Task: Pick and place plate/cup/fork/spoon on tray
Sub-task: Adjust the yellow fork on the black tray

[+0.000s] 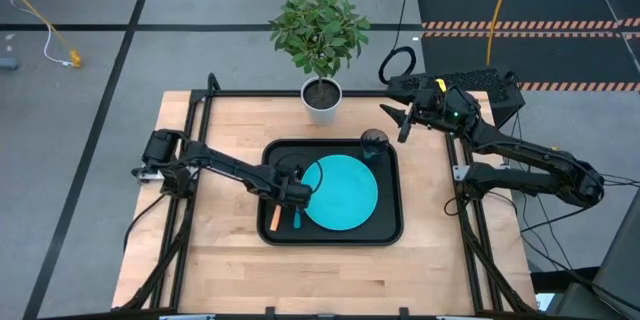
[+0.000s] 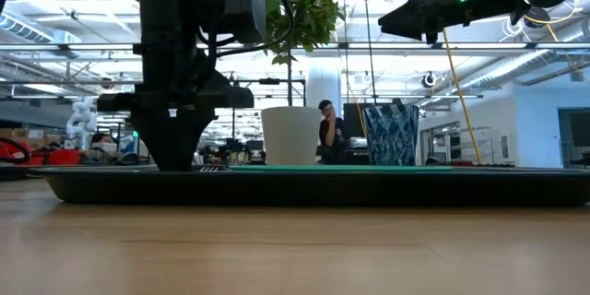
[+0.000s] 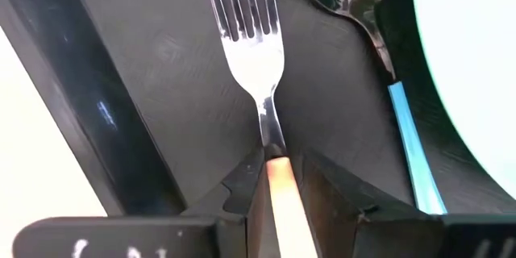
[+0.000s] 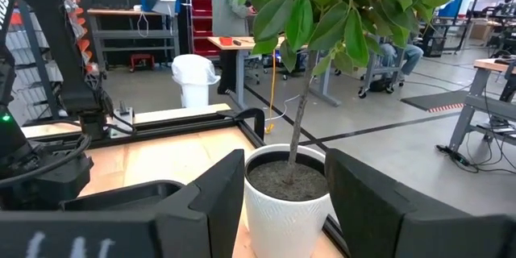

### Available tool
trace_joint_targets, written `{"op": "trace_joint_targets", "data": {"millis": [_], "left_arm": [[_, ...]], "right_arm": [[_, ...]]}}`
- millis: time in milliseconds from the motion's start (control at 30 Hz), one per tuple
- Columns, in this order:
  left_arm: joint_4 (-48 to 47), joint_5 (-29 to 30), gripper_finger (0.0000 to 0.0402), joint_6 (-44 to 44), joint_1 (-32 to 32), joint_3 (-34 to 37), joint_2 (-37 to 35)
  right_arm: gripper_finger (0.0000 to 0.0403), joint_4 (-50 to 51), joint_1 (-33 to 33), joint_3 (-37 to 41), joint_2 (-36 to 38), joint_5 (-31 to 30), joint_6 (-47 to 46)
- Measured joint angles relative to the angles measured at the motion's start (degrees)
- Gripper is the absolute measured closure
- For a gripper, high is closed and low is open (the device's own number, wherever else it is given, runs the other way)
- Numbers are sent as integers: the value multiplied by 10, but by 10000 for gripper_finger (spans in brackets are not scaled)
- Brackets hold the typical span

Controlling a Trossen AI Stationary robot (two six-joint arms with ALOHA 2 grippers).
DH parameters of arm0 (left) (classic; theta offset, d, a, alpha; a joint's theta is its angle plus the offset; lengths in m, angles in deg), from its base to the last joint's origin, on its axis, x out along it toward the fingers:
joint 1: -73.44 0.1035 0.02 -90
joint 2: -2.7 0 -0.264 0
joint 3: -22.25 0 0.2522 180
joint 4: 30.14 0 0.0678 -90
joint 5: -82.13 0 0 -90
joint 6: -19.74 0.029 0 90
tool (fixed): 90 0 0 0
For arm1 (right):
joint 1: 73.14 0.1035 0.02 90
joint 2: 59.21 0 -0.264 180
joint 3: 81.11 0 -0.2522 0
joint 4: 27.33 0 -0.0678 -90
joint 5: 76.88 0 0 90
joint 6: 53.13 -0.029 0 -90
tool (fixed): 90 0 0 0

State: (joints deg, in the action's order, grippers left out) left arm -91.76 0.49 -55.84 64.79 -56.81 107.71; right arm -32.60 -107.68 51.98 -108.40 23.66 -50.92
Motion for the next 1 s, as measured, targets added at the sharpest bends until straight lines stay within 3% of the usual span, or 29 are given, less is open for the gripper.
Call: {"op": "trace_joint_targets", "data": {"millis": [667, 900, 1000], "left_arm": [[16, -31, 318, -11, 14, 38, -3], [3, -38, 373, -61, 17, 29, -2], [4, -36, 375, -77, 14, 29, -2]], "right_arm": [[234, 0, 0, 0, 0, -1, 9], [234, 10, 0, 0, 0, -2, 17], [234, 18, 0, 0, 0, -2, 35]]}}
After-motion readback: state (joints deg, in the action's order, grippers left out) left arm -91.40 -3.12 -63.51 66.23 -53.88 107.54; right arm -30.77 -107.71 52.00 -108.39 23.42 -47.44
